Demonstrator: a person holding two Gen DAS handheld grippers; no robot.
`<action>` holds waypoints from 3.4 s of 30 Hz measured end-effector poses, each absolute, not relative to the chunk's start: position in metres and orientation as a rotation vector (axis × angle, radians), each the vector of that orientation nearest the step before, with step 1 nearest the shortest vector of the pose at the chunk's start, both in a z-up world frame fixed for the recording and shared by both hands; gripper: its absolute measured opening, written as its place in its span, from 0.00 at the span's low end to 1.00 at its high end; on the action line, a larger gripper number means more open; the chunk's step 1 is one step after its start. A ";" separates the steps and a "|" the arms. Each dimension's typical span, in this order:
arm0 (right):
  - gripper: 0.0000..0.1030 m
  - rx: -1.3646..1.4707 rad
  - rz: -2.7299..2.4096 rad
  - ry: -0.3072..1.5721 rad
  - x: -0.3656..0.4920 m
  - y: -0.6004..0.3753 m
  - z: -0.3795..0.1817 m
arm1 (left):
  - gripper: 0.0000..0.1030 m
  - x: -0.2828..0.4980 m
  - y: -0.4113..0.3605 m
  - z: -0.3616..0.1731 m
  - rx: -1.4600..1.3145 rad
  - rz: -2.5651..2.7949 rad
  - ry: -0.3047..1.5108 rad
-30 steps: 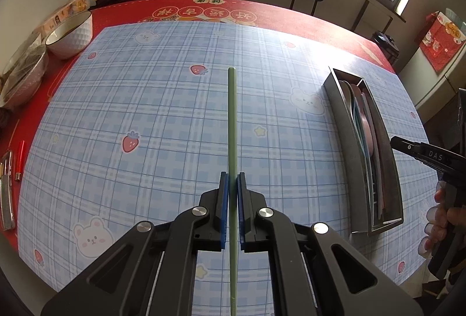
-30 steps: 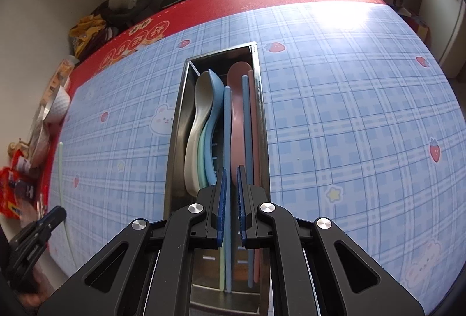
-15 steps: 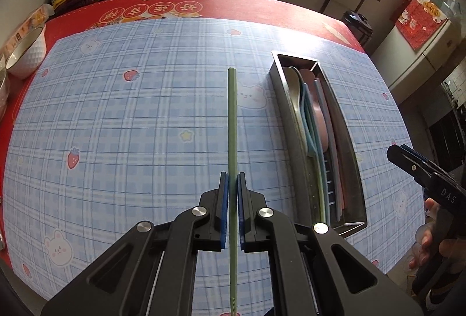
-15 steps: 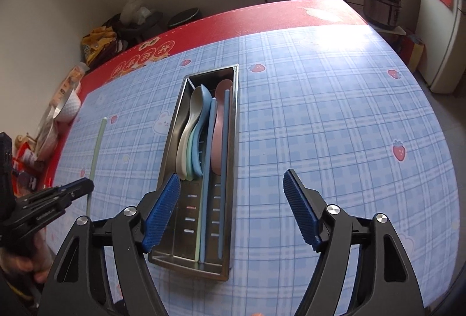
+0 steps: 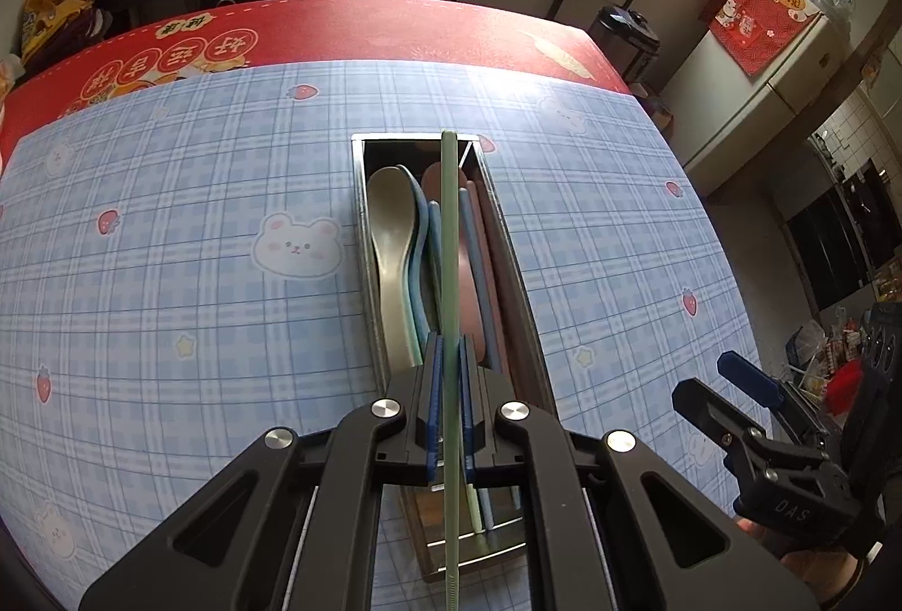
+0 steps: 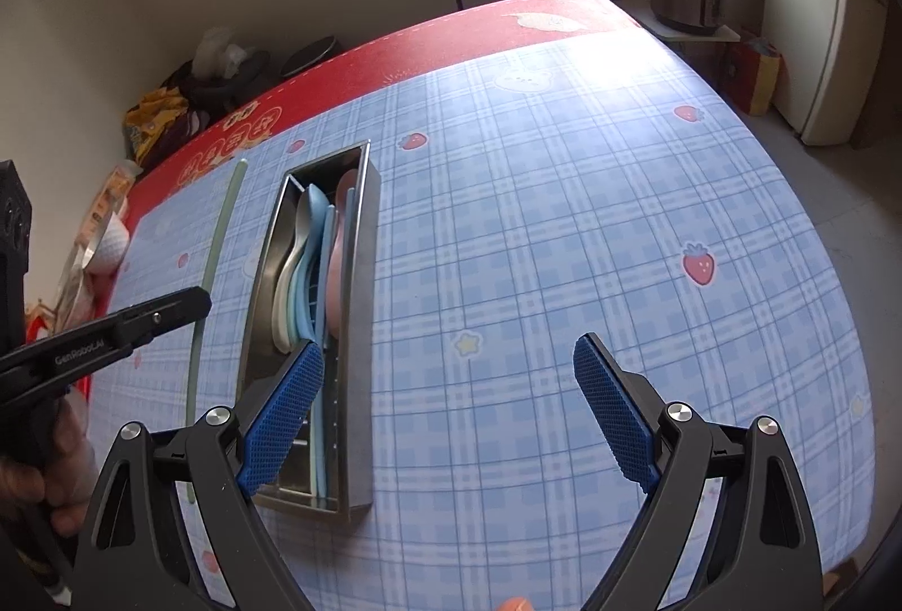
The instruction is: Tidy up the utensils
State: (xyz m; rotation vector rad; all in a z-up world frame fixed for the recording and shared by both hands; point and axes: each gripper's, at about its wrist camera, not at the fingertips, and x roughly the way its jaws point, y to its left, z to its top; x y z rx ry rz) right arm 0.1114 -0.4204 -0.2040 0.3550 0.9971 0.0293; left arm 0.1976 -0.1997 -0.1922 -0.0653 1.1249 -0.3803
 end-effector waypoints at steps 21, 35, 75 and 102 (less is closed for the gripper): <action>0.85 0.422 -0.079 1.035 0.093 -0.458 -0.223 | 0.09 0.228 -0.235 -0.248 -0.011 -0.317 1.224; 0.85 0.289 -0.020 0.912 0.100 -0.440 -0.150 | 0.90 0.190 -0.203 -0.153 0.101 -0.370 0.987; 0.85 0.169 -0.038 0.514 0.060 -0.323 -0.008 | 0.94 0.089 -0.057 0.000 0.041 -0.223 0.513; 0.85 0.147 -0.055 0.478 0.051 -0.319 -0.002 | 0.94 0.083 -0.057 0.003 0.059 -0.223 0.475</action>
